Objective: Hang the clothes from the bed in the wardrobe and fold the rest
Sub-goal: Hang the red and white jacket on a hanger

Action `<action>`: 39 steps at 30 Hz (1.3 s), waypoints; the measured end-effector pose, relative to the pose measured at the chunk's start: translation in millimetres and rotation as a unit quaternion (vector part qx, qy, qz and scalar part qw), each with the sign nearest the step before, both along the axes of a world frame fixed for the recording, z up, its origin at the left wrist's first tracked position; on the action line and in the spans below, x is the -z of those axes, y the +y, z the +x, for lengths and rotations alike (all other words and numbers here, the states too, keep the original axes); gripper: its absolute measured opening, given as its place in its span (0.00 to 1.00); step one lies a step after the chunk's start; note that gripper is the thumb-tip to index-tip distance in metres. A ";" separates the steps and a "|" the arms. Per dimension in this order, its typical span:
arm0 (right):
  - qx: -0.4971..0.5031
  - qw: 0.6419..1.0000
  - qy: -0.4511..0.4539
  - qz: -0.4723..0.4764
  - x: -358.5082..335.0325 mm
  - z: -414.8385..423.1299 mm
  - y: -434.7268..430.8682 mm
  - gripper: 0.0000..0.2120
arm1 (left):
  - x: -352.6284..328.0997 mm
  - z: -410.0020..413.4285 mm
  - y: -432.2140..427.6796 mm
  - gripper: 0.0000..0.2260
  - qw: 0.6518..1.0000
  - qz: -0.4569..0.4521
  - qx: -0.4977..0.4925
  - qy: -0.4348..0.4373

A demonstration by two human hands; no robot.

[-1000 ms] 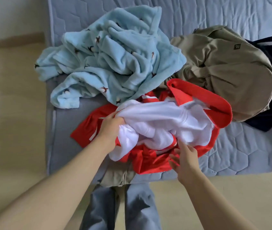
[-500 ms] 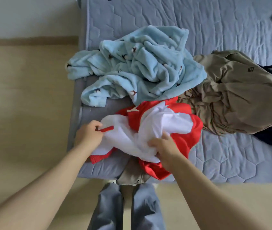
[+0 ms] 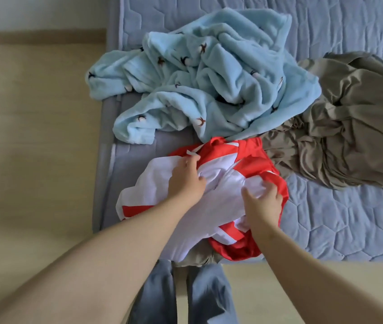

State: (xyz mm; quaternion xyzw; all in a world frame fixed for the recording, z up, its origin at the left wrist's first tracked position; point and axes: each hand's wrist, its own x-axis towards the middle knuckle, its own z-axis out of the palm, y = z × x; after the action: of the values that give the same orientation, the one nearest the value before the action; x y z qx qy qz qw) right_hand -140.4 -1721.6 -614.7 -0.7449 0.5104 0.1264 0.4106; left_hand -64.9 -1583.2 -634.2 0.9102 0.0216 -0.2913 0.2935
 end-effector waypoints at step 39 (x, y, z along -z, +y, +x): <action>-0.125 0.853 -0.295 0.413 -401.9 174.1 139.0 0.08 | -451.2 47.3 157.1 0.12 0.852 -0.373 -0.330 -0.164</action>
State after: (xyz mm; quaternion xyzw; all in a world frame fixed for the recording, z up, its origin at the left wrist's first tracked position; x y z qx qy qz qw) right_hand 33.7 -1582.6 -212.8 -0.5668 0.1690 0.1495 0.7924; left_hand -17.6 -1426.1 -183.0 0.7065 0.1618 -0.0099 0.6889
